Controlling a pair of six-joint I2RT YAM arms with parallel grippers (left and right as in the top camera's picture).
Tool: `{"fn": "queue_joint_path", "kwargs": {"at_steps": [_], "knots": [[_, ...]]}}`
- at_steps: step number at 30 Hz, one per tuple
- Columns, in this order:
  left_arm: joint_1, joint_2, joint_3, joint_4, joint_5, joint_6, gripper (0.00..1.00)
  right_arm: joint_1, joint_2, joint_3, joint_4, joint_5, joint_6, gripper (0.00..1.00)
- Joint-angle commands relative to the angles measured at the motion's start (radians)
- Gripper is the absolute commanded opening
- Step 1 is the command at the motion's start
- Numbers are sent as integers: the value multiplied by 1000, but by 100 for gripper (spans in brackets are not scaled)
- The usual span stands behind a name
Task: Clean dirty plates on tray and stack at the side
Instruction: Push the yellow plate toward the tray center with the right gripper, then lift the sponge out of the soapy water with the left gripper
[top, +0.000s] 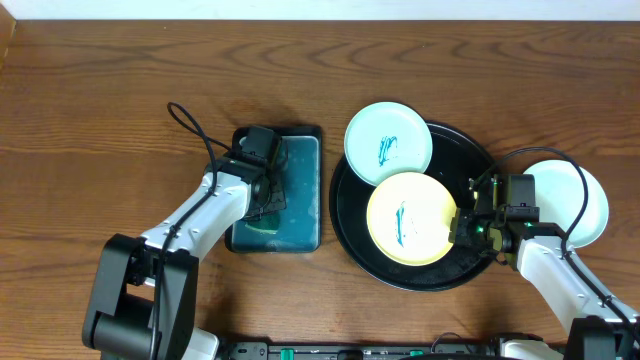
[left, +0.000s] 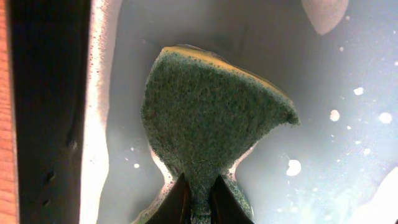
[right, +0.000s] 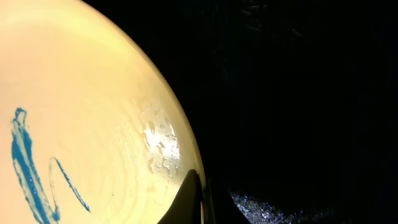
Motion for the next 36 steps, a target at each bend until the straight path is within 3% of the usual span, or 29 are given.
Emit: {"fn": "queue_joint_path", "kwargs": {"at_steps": [1,8,13,19,21,24,27,36], "knots": [[2,5,-23,-14,81,0,9,15,-3,-19,0,18,-14,1],[2,5,-23,-11,64,-48,8,15,-3,-19,3,18,-14,1],[2,3,-16,-5,306,140,7,15,-3,-19,6,18,-14,1],[23,-14,12,-42,114,-56,8,15,-3,-19,8,18,-14,1],[24,-38,20,-33,152,-34,7,15,-3,-19,8,18,-14,1],[24,-82,21,1,275,107,8,15,-3,-19,8,18,-14,1],[24,-116,21,-18,182,36,7,15,-3,-19,8,18,-14,1],[24,-223,21,-21,185,29,8,15,-3,-19,6,18,-14,1]]}}
